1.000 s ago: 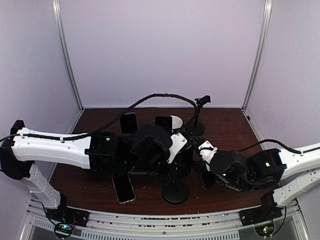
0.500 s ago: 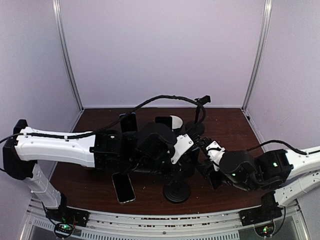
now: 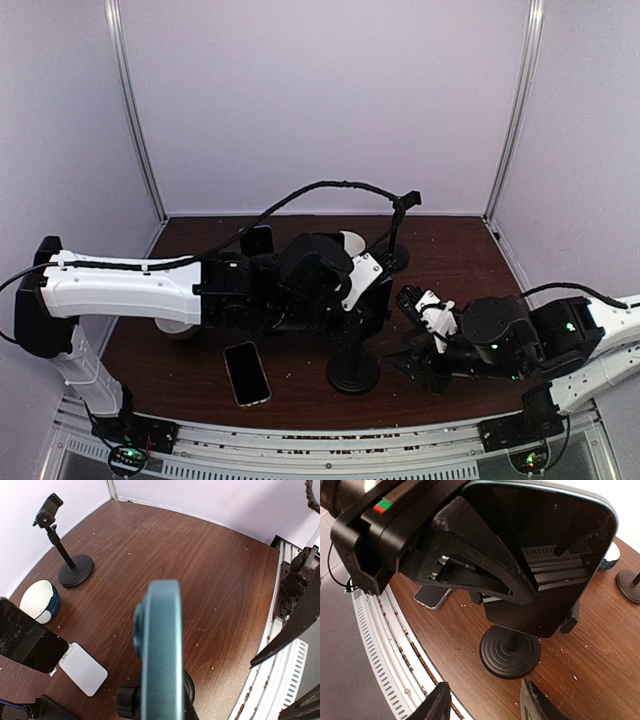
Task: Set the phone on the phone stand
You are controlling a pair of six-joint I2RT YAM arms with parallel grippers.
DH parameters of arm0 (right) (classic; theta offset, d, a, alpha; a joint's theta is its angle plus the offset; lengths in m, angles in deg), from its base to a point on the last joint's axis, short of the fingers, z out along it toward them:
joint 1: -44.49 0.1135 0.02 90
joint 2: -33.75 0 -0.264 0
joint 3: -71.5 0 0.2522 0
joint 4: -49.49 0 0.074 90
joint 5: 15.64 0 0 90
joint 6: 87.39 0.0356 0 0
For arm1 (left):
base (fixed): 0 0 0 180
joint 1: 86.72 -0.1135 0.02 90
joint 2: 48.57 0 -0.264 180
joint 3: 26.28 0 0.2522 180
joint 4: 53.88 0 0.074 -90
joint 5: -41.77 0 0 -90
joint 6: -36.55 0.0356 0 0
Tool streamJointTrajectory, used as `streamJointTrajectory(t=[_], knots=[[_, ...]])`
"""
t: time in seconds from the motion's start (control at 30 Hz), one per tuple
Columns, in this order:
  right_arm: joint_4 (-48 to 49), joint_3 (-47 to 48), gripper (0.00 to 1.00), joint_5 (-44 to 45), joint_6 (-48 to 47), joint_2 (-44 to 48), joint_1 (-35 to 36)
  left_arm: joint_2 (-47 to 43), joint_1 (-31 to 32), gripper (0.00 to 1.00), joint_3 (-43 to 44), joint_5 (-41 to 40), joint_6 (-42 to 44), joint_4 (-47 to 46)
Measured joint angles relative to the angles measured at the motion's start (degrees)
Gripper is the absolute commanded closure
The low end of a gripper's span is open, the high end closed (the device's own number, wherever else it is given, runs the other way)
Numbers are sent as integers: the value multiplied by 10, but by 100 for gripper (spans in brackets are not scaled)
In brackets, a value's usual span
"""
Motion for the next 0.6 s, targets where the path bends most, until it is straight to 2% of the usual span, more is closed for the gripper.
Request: streamJointTrajectory(t=[0.13, 0.17, 0.27, 0.4, 0.5, 0.6], knots=[[-5, -2, 47, -7, 6, 18, 0, 0, 0, 100, 0, 0, 2, 0], [-4, -4, 46, -7, 9, 30, 0, -1, 0, 93, 0, 0, 4, 0], [-4, -21, 43, -6, 18, 78, -3, -1, 0, 58, 0, -2, 9, 1], [-5, -28, 28, -3, 29, 104, -12, -3, -2, 19, 1, -29, 40, 14], [-5, -29, 18, -9, 35, 103, -28, -11, -3, 13, 1, -38, 51, 30], [1, -34, 17, -26, 35, 102, -63, -18, -7, 12, 1, -50, 68, 52]])
